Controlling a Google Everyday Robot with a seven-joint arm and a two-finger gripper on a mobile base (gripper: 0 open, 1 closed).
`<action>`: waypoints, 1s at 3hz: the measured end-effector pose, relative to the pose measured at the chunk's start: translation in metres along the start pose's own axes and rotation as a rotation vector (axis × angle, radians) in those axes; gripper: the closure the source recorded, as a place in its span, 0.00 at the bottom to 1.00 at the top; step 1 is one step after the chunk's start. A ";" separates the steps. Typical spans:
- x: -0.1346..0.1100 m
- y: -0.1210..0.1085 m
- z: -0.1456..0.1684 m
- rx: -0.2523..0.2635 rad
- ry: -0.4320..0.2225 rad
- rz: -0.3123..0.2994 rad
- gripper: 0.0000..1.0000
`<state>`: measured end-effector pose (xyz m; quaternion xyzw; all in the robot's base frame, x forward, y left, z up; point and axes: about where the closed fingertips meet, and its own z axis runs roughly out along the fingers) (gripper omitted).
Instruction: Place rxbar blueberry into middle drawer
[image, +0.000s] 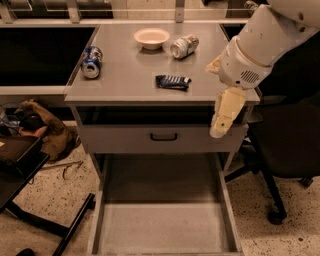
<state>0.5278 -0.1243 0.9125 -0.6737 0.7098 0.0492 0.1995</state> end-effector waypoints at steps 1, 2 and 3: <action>-0.015 -0.017 0.013 0.009 -0.064 -0.029 0.00; -0.031 -0.040 0.032 0.031 -0.125 -0.069 0.00; -0.038 -0.065 0.056 0.044 -0.167 -0.069 0.00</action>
Offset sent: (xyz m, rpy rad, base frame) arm 0.0811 0.0583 -0.0183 0.1702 -0.1158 0.1225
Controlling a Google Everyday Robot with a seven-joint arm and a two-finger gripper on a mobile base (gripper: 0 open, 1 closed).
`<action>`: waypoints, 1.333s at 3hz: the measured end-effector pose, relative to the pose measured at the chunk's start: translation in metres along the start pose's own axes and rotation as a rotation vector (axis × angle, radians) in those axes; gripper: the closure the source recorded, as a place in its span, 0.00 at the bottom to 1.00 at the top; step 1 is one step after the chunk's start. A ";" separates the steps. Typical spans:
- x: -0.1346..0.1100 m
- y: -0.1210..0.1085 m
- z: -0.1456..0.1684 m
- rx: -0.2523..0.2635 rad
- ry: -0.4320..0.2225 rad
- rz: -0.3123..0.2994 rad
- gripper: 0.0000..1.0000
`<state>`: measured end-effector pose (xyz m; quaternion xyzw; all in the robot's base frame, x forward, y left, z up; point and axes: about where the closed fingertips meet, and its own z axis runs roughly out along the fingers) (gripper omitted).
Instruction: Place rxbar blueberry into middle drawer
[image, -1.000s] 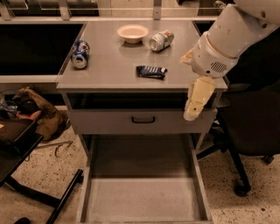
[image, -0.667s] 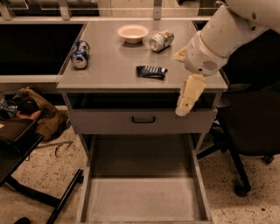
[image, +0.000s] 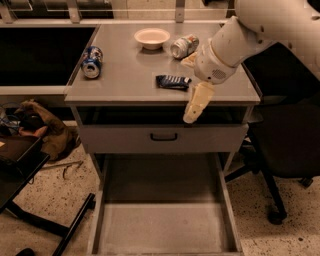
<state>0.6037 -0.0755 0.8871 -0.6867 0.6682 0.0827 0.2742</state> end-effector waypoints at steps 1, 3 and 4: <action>0.005 -0.017 0.025 0.004 -0.026 0.042 0.00; -0.005 -0.032 0.030 0.026 -0.053 0.018 0.00; -0.016 -0.046 0.031 0.053 -0.078 -0.011 0.00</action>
Offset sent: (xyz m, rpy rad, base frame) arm 0.0199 0.0061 -0.0158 0.0312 0.0128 -0.0267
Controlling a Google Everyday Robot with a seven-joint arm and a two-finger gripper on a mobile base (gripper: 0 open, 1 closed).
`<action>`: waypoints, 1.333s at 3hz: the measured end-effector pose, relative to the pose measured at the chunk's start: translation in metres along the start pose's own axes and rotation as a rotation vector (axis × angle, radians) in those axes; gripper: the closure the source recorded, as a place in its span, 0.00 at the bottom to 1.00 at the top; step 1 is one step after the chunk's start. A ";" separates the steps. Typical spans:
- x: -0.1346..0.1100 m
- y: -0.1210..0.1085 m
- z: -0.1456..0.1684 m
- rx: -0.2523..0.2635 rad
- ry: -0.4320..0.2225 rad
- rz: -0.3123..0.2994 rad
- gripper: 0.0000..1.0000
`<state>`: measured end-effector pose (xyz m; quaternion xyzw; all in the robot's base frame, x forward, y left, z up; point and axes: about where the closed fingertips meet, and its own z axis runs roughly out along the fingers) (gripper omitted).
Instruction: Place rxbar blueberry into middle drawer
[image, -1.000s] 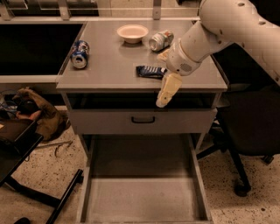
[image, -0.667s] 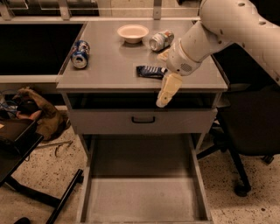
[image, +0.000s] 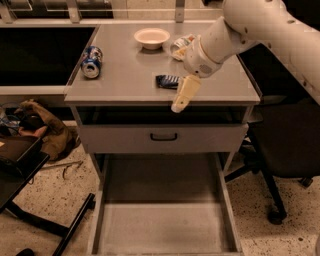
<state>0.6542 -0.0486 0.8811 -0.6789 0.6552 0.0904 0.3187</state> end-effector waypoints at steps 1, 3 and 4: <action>-0.007 -0.008 0.002 0.014 -0.017 -0.018 0.00; -0.017 -0.018 0.006 0.026 -0.033 -0.048 0.00; -0.025 -0.030 0.017 0.032 -0.029 -0.073 0.00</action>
Offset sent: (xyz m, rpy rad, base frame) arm 0.0148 0.0117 0.0205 0.0252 -0.0697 0.0276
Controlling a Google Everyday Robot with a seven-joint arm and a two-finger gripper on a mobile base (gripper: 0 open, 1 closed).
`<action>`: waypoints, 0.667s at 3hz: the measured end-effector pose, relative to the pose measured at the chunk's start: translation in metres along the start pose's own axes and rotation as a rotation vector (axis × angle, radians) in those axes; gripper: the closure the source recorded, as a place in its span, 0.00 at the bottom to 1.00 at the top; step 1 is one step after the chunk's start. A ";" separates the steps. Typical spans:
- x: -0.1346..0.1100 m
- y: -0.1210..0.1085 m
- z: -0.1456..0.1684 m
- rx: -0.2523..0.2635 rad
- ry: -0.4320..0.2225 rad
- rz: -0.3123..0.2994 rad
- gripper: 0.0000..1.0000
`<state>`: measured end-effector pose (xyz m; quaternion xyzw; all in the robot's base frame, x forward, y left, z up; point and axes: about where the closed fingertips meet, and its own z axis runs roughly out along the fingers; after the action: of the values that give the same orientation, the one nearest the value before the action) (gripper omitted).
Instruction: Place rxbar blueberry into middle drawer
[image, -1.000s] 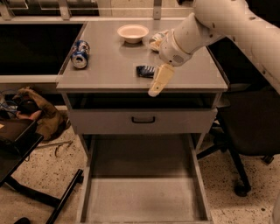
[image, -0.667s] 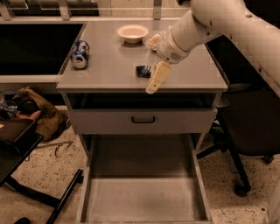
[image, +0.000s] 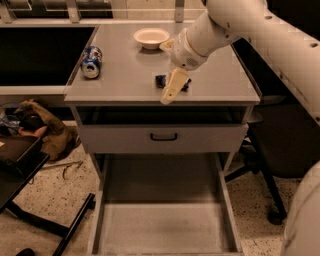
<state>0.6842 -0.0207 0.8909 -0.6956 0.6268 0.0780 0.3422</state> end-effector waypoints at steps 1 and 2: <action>0.007 -0.015 0.028 -0.011 0.006 -0.004 0.00; 0.007 -0.015 0.028 -0.011 0.005 -0.004 0.00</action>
Offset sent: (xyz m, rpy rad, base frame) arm 0.0358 0.0094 -0.0237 -0.0115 -0.0011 -0.0005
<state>0.7087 -0.0103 0.8716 -0.6991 0.6259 0.0789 0.3367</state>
